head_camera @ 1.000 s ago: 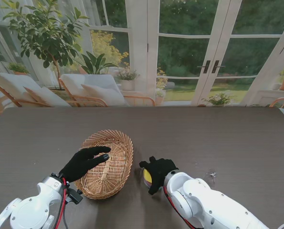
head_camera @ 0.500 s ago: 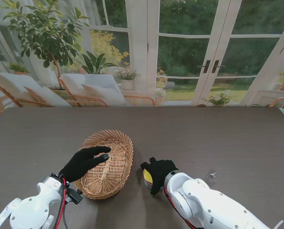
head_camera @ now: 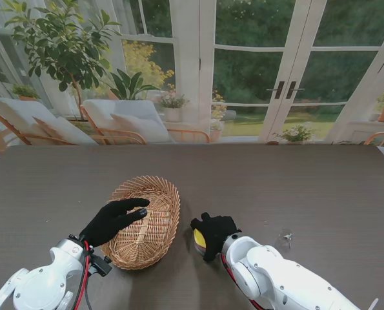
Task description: Stack culture dishes into a storage basket
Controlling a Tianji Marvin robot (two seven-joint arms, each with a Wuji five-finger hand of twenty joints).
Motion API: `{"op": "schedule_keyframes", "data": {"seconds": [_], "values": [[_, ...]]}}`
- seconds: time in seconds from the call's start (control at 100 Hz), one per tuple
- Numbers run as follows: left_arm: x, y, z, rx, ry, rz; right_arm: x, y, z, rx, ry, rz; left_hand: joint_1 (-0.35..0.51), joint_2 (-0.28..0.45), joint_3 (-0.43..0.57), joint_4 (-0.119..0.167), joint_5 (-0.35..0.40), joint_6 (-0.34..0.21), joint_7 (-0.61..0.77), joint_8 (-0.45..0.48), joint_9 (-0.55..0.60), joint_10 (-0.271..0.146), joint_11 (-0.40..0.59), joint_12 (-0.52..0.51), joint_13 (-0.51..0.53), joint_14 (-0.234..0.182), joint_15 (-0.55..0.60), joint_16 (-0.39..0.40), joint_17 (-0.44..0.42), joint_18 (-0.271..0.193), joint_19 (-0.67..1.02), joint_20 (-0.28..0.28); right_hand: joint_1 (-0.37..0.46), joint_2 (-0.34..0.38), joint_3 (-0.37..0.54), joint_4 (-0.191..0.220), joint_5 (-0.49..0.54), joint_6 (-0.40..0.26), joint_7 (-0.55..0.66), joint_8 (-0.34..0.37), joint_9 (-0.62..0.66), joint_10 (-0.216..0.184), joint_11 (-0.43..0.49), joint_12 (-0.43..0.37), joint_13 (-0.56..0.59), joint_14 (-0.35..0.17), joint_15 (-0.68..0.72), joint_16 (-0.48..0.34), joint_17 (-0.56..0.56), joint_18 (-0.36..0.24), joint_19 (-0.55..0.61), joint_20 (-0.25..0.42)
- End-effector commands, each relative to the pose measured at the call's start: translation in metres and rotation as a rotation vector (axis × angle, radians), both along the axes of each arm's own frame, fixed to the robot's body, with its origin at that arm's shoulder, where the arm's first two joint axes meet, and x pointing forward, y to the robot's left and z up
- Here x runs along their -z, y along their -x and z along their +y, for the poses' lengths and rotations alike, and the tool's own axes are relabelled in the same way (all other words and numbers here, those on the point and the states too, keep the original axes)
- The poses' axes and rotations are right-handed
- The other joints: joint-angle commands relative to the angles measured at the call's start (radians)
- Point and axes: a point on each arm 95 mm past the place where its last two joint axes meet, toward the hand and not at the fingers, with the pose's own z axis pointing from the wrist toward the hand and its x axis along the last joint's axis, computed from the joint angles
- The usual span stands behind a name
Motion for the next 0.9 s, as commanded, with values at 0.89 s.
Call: {"op": "schedule_keyframes", "data": {"seconds": [0.89], "values": [[0.001, 0.004, -0.001, 0.011, 0.0, 0.005, 0.038, 0.013, -0.012, 0.016, -0.029, 0.09, 0.002, 0.041, -0.019, 0.004, 0.024, -0.003, 0.0, 0.002, 0.006, 0.0, 0.005, 0.008, 0.031, 0.005, 0.003, 0.009, -0.006, -0.008, 0.008, 0.01, 0.248, -0.049, 0.182, 0.067, 0.198, -0.06, 0.371, -0.146, 0.278, -0.067, 0.107, 0.075, 0.453, -0.21, 0.192, 0.071, 0.232, -0.046, 0.268, -0.024]]}}
